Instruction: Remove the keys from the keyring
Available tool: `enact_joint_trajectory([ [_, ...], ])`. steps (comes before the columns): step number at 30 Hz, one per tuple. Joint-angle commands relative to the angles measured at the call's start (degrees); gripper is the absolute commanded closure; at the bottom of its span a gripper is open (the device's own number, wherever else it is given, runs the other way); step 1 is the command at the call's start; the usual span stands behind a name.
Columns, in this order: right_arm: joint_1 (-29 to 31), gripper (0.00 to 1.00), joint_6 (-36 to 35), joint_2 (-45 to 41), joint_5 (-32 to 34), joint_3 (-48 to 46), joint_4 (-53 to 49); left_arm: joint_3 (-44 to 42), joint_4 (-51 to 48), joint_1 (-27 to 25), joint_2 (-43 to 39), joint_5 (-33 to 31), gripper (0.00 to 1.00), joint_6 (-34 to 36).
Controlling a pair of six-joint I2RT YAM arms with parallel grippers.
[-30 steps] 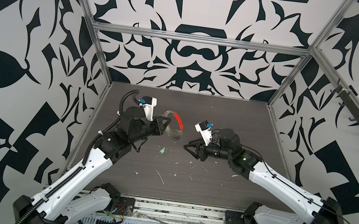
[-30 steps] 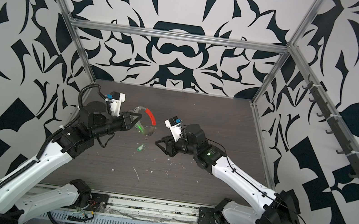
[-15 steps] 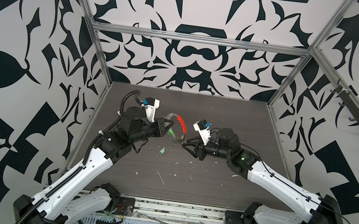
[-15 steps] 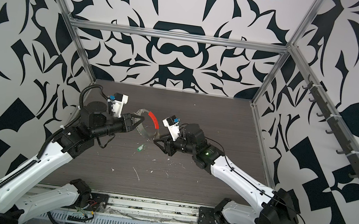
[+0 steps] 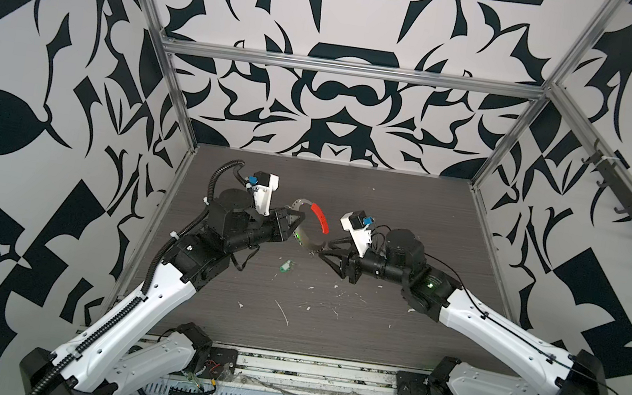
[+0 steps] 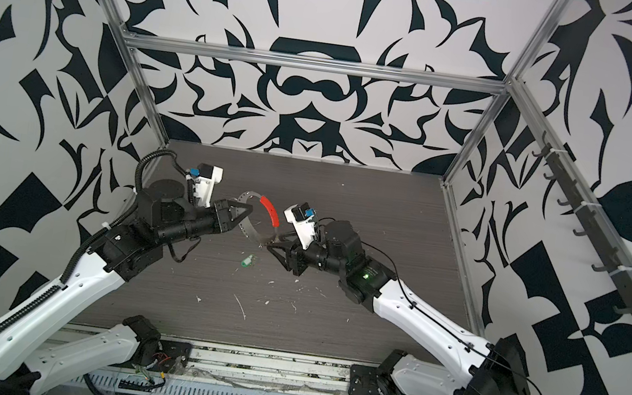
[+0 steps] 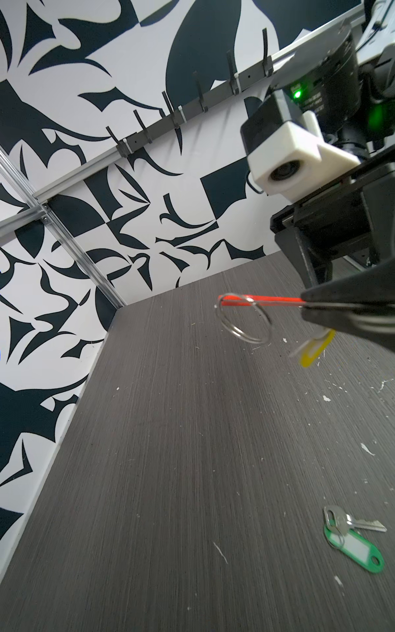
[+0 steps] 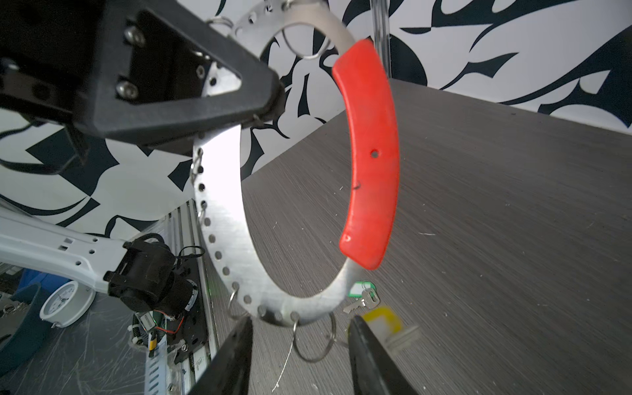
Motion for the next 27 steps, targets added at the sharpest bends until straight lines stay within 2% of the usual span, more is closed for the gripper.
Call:
enact_joint_trajectory([
  [1,0.3,0.53,0.0,-0.3,1.4,1.8,3.0,0.2,0.9,0.1,-1.0,0.4,1.0,-1.0],
  [15,0.3,0.78,0.2,0.9,0.2,2.5,2.0,0.2,1.0,0.1,-1.8,0.1,1.0,-1.0],
  [23,0.3,0.77,0.7,1.7,-1.6,2.4,2.5,0.2,1.2,0.1,-1.9,0.2,1.0,-1.1],
  [27,0.3,0.72,0.9,2.0,-2.3,2.4,2.6,0.1,1.4,0.1,-2.2,0.1,1.0,-1.2],
])
